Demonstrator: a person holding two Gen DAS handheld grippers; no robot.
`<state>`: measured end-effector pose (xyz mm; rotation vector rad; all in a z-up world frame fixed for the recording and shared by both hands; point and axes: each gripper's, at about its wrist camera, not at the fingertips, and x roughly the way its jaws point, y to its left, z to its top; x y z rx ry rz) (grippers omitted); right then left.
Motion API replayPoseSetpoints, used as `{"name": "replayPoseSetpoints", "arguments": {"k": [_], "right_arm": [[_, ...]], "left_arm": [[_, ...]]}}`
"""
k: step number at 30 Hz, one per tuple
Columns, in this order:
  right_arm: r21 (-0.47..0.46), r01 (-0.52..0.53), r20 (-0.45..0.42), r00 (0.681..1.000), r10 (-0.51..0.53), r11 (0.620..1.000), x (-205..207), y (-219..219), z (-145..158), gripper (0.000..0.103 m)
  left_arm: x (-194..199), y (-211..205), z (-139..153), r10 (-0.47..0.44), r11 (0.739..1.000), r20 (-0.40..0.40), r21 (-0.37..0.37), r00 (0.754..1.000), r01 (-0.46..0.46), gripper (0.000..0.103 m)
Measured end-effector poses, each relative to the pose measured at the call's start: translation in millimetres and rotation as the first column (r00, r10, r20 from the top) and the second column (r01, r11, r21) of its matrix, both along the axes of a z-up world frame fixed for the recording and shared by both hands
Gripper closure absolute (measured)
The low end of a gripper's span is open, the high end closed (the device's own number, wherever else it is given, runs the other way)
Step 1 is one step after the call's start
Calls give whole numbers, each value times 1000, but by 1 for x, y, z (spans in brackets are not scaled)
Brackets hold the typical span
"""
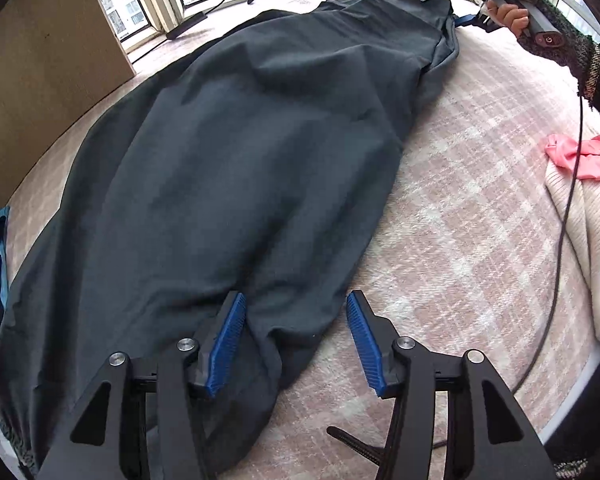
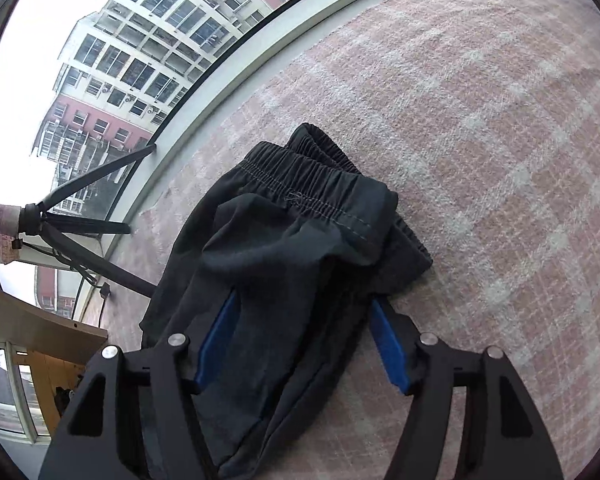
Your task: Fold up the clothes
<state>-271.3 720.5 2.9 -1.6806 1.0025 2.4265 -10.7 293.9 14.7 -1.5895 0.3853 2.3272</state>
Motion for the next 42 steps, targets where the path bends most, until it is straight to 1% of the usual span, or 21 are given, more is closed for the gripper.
{"name": "replayPoseSetpoints", "arguments": {"k": [1,2,3,4,7,10,14,16,18,20,22,24,25,27,29,31,34,36,37,39,42], "right_arm": [[14,4,-9,1000,-4,1000,0,-2,1,42],[24,3,-20,1000,-3,1000,-1,-4,0,58],[16,-3,-26,1000,4,1000,-3,-7,-2,70],[-7,-4,-29,1000,4,1000,-3,-6,-6,90],[-30,24,-56,998,-26,999,1,-2,-6,97],[-18,20,-127,992,-22,1000,14,4,21,99],[25,-16,-216,976,21,1000,41,18,72,99],[53,-44,-214,975,55,998,52,23,84,99],[162,-82,-151,983,107,983,58,19,69,99],[226,-140,-61,986,157,964,59,20,47,94],[162,-188,17,982,188,969,55,33,25,93],[91,-176,-30,983,179,980,62,49,31,90],[61,-171,-57,983,174,983,66,56,36,87],[105,-153,-105,981,164,983,71,64,51,80],[154,-126,-143,979,148,980,70,72,64,60],[146,-93,-163,980,116,985,58,82,67,57],[107,-122,-78,988,131,987,27,85,42,49],[84,-168,45,985,165,982,14,78,17,49],[80,-153,66,987,148,985,18,76,12,49],[80,-86,65,995,81,993,36,78,10,49],[-108,22,27,999,-19,994,74,86,11,49]], "left_arm": [[-2,-3,-1,0,999,-8,34,1000,0,48],[-5,-6,-1,1,998,-17,67,1000,1,55],[-7,-10,0,14,997,-37,73,999,-11,79],[-10,-13,1,21,997,-47,70,999,-17,101],[-18,-28,6,62,984,14,168,998,-63,101],[-14,-43,29,81,954,51,286,995,-92,101],[14,-44,75,27,933,20,358,999,-32,100],[26,-29,65,-48,941,65,337,997,23,98],[33,-19,50,-94,953,124,298,988,53,88],[35,-12,31,-109,969,193,242,975,60,90],[35,-21,35,-66,962,212,273,975,6,90],[28,-34,55,-37,950,176,311,984,-20,89],[25,-43,65,-19,953,140,301,990,-24,86],[12,-62,77,26,965,81,258,996,-46,70],[-5,-79,81,77,978,33,193,996,-82,72],[-17,-97,80,123,982,14,141,992,-124,72],[-29,-125,71,192,978,24,81,981,-193,72],[-24,-148,68,278,954,40,104,960,-280,72],[-16,-158,66,311,941,48,123,949,-315,72],[1,-163,65,334,932,51,130,941,-338,72],[21,-159,59,335,928,71,148,939,-343,72]]}}
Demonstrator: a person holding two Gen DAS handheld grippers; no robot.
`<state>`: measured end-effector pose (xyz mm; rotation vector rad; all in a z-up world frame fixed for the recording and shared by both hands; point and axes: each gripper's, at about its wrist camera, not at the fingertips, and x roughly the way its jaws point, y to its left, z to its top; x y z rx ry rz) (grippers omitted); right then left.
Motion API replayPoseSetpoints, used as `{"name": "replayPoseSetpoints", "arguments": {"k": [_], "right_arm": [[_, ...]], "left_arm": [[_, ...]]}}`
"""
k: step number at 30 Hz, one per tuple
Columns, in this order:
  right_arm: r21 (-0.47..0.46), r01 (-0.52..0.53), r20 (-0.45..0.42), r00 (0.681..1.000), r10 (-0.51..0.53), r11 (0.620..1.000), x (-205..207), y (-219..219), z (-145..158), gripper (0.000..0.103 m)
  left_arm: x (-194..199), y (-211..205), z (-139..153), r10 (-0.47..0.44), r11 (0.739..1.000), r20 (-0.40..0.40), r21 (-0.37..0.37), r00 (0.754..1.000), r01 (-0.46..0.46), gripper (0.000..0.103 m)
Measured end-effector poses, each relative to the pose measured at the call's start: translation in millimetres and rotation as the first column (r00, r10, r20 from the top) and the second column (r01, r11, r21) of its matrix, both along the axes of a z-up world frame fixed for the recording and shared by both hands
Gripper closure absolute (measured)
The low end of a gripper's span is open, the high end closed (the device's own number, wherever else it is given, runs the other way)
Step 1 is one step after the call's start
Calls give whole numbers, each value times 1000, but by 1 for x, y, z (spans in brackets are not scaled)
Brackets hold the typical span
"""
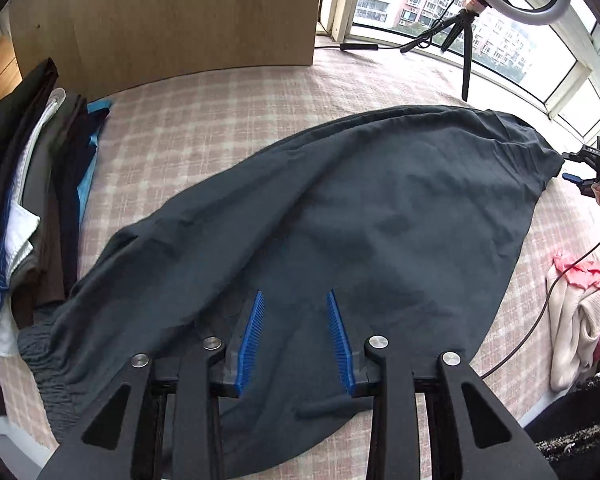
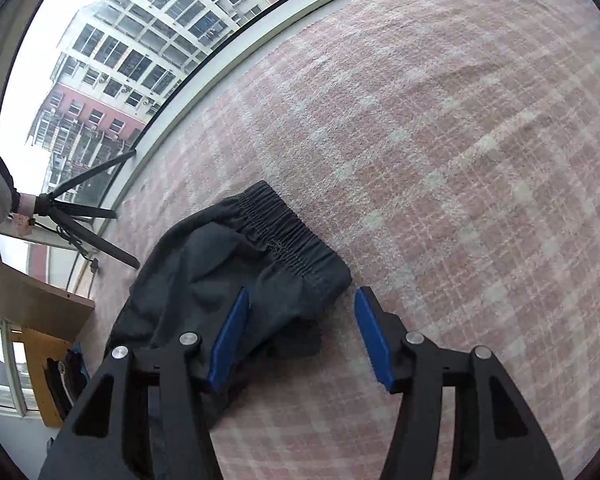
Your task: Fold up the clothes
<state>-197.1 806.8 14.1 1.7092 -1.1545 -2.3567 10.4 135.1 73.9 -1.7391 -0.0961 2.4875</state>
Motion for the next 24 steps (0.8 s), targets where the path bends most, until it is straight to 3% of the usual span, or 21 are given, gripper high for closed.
{"name": "replayPoseSetpoints", "arguments": {"k": [5,11,12,14,15,16,18,19,21,22,23,24], "right_arm": [[-215,69,15,998,-68,974,22,-1,-15,49],[-398,149,53,989,-139,905,-10,-3,-54,47],[-361,142,30,990,-141,922,-15,-6,-52,51],[-187,97,-41,993,-107,978,-26,-19,-35,92],[-69,33,-142,989,-43,997,-26,-32,-12,93],[50,-31,-265,963,43,998,-22,-48,14,96],[323,-78,-438,871,222,943,0,-77,61,97],[419,-79,-442,852,279,905,5,-86,70,96],[492,-151,-330,879,344,858,-6,-87,53,94],[515,-203,-224,906,360,833,-17,-81,35,87],[533,-239,-110,932,346,812,-27,-74,19,74],[519,-252,-24,951,308,817,-32,-62,6,69]], "left_arm": [[-5,26,-11,-64,998,6,12,998,64,72],[-19,42,-6,-95,995,-25,30,995,95,72],[-20,43,-6,-99,995,-26,31,995,99,72],[-20,45,-6,-104,994,-18,33,994,104,72],[-20,46,-6,-106,994,-14,27,994,106,72],[-19,46,-7,-106,994,-8,23,994,106,72],[-19,46,-11,-104,994,3,26,995,104,72],[-19,46,-12,-103,994,7,28,995,103,72],[-20,45,-15,-99,995,13,30,995,99,72],[-21,45,-16,-94,995,14,30,995,94,72],[-22,44,-16,-89,996,15,31,996,88,72],[-22,44,-15,-87,996,13,33,996,87,72]]}}
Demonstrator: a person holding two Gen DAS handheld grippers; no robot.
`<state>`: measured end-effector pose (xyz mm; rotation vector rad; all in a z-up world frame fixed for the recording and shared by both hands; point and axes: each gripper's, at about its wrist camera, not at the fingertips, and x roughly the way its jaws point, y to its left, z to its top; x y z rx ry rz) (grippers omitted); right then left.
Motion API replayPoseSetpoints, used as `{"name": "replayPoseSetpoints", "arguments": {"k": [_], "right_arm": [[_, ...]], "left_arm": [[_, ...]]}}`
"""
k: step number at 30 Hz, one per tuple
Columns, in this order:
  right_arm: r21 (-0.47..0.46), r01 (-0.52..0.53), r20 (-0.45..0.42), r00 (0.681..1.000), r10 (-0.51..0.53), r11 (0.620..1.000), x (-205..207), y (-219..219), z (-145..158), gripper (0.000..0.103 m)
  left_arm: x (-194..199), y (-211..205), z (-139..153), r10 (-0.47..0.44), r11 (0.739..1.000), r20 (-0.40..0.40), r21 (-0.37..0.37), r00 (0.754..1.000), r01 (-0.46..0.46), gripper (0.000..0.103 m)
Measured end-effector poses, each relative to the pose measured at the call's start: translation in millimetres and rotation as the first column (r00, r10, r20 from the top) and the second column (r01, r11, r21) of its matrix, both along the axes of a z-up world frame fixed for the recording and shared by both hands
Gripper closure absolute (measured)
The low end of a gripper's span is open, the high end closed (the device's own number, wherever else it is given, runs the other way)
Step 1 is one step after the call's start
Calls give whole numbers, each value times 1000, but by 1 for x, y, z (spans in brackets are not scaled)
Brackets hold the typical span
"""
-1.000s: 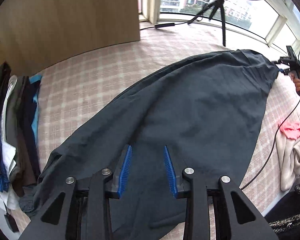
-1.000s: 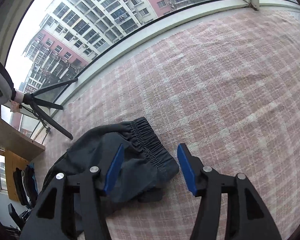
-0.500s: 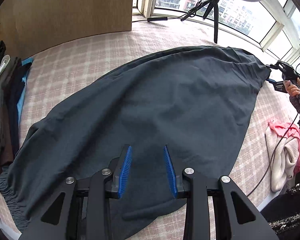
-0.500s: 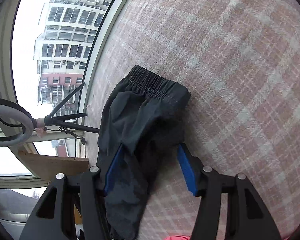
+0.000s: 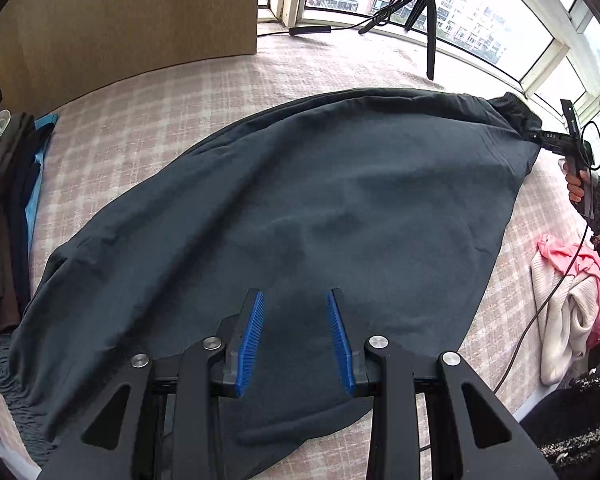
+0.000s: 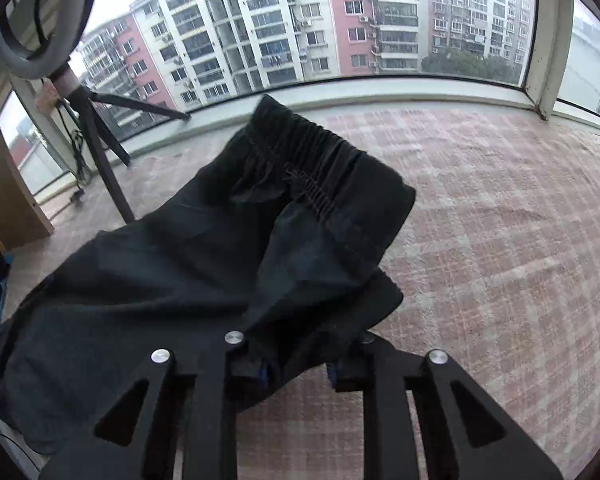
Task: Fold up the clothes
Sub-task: 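Grasp the folded pants' waistband with the left gripper while the right gripper smooths the fabric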
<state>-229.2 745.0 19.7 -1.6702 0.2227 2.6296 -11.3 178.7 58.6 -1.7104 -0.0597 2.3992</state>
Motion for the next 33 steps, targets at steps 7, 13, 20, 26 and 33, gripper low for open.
{"name": "replayPoseSetpoints", "arguments": {"k": [7,13,20,26,33], "right_arm": [[-167,189,-61,977,-202,968,16,47,28,59],[-269,-23,-211,977,-35,963,32,0,111,59],[-166,-512,-323,836,444,843,70,-175,194,59],[-79,-790,-231,607,760,608,82,-368,155,59],[55,-931,-21,361,933,361,83,-510,49,59]], "left_arm": [[28,-39,21,107,993,-50,-50,993,-109,72],[85,-103,35,254,953,-90,-145,963,-265,71],[142,-177,33,440,878,-141,-138,887,-458,66],[168,-216,6,527,834,-135,-107,839,-541,66],[139,-245,-18,529,847,-105,15,842,-531,54]]}}
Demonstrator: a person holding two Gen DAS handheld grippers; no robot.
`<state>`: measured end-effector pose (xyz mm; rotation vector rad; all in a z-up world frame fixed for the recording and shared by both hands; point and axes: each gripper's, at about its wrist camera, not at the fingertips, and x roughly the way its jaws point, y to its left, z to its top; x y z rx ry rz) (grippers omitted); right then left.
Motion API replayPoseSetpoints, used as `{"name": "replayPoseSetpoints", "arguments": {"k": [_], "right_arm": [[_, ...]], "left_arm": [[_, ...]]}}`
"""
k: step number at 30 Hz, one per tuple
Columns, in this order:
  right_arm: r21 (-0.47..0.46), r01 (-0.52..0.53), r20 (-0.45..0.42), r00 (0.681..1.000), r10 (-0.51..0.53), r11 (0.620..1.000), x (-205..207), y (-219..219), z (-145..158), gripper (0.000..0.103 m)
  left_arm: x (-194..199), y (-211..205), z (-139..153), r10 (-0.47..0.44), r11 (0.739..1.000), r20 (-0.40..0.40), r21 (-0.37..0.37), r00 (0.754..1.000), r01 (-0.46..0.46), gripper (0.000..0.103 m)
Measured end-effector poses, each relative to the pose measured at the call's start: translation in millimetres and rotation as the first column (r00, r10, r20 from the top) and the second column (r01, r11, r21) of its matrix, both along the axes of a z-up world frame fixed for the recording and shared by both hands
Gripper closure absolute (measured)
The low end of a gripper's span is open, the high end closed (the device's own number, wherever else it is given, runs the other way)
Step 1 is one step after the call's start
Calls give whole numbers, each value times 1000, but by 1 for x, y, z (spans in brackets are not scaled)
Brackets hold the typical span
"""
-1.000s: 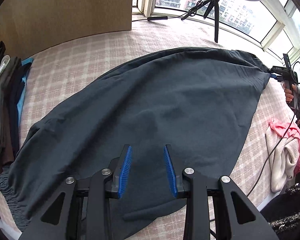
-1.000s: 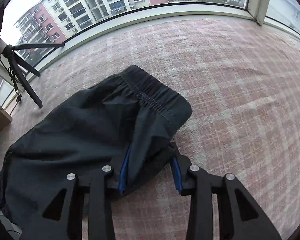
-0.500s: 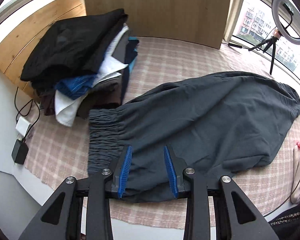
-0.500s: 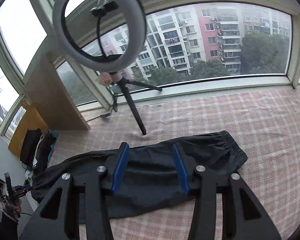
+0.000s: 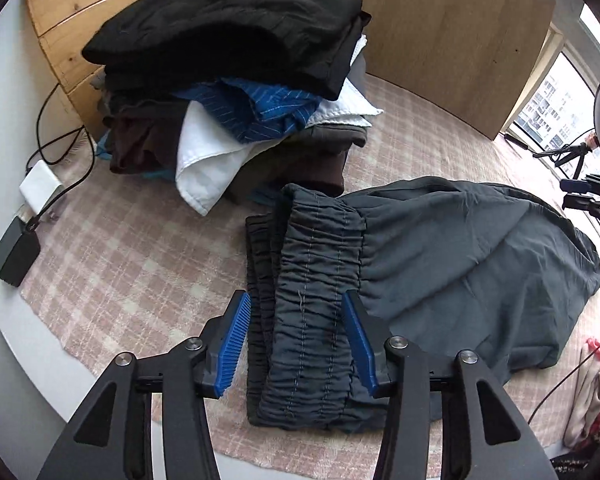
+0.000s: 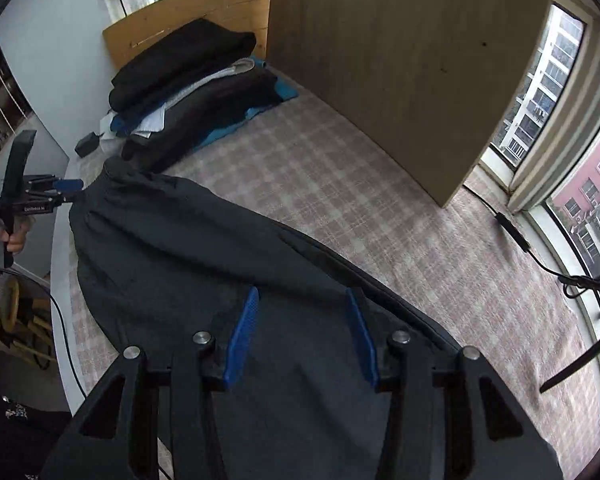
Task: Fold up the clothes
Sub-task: 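Grasp the folded pants' waistband with the left gripper while the right gripper smooths the fabric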
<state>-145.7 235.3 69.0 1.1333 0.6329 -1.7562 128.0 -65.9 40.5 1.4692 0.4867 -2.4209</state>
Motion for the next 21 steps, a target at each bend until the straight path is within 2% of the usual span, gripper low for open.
{"name": "replayPoseSetpoints", "arguments": {"k": [2,3,4,5,6,8,9,12,16,19,20,21], "right_arm": [[38,-27,22,999,26,999,-7,-18,-23,59],[51,-36,34,999,34,998,-11,-25,-32,59],[61,-43,47,998,40,997,-15,-31,-39,59],[70,-53,52,997,49,996,-18,-36,-45,59],[77,-64,54,997,60,995,-20,-40,-51,59],[92,-93,54,995,88,991,-24,-48,-60,58],[98,-116,55,992,111,988,-25,-51,-63,58],[85,-175,91,982,167,981,-29,-54,-69,58],[86,-207,133,972,195,975,-34,-51,-78,56],[104,-234,136,966,219,967,-31,-50,-87,56],[112,-247,131,964,232,963,-28,-51,-89,55],[121,-259,126,962,244,958,-26,-52,-92,55]], "left_arm": [[-12,-2,-12,-30,999,11,24,1000,29,53],[-17,-2,-18,-47,998,17,40,999,46,57],[-18,2,-20,-63,998,15,23,998,62,64],[-19,7,-23,-79,997,13,4,997,79,70],[-17,13,-22,-91,995,7,-45,996,91,78],[-8,20,-19,-101,993,-24,-63,995,99,80],[-3,19,-18,-87,995,-38,-45,996,85,85],[9,18,-14,-66,997,-80,-32,995,64,88],[13,18,-14,-63,998,-82,-28,995,61,88],[6,9,-19,-52,998,-73,25,996,54,85],[3,6,-21,-41,999,-59,32,997,43,80],[-1,2,-22,-30,999,-45,39,999,31,61]]}}
